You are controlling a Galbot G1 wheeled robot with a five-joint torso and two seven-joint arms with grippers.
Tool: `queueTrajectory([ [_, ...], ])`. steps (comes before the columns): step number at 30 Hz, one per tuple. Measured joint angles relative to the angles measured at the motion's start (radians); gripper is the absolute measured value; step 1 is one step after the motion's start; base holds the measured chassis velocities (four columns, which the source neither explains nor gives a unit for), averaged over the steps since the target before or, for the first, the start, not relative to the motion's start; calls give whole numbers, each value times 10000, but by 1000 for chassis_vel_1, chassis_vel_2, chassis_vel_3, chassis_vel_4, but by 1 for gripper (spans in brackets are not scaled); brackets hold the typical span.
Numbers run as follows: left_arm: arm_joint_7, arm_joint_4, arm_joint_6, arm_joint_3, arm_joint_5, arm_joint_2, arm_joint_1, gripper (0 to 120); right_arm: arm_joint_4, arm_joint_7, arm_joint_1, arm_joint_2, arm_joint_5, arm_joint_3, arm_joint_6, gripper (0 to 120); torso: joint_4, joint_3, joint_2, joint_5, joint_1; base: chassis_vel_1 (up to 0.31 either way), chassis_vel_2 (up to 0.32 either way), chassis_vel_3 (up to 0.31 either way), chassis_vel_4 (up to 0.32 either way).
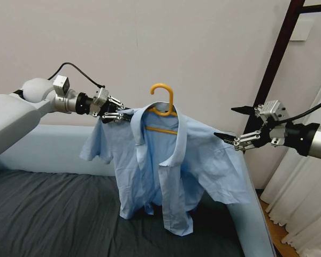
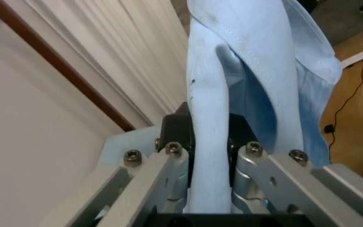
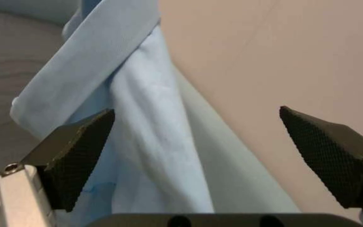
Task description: Pick up the clothes from the sofa and hang them on the clothes hanger.
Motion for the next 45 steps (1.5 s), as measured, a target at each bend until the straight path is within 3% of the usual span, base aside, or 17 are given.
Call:
queueTrajectory([
  [10, 62, -1033, 506, -7, -777, 317, 329, 8, 248, -185, -170, -311, -342, -389, -32, 96, 12, 0, 0, -5, 0, 0, 0, 0, 0],
  [14, 100, -1103, 545, 0, -655, 267, 310, 8, 304, -165, -168, -350, -140, -386, 10, 76, 3, 0, 0, -2, 0, 0, 0, 0, 0],
  [20, 124, -1034, 524, 44, -453, 214, 293, 8, 385, -213, -158, -328, -160, -449, 37, 61, 4, 0, 0, -3, 0, 0, 0, 0, 0],
  [24, 111, -1033, 489, 62, -361, 201, 309, 8, 425, -169, -139, -210, -264, -686, 47, 39, 6, 0, 0, -3, 0, 0, 0, 0, 0],
  [26, 101, -1034, 482, 63, -366, 200, 319, 8, 427, -163, -137, -186, -271, -722, 52, 36, 5, 0, 0, -3, 0, 0, 0, 0, 0],
  [34, 10, -1029, 456, 59, -657, 229, 428, 8, 494, -165, -112, -56, 145, -908, 174, 5, 5, 0, 0, -3, 0, 0, 0, 0, 0],
  [45, -344, -918, 501, -156, -772, 234, 629, 11, 502, 39, -94, 16, 1012, -1028, 344, 4, 4, 0, 0, -4, 0, 0, 0, 0, 0],
])
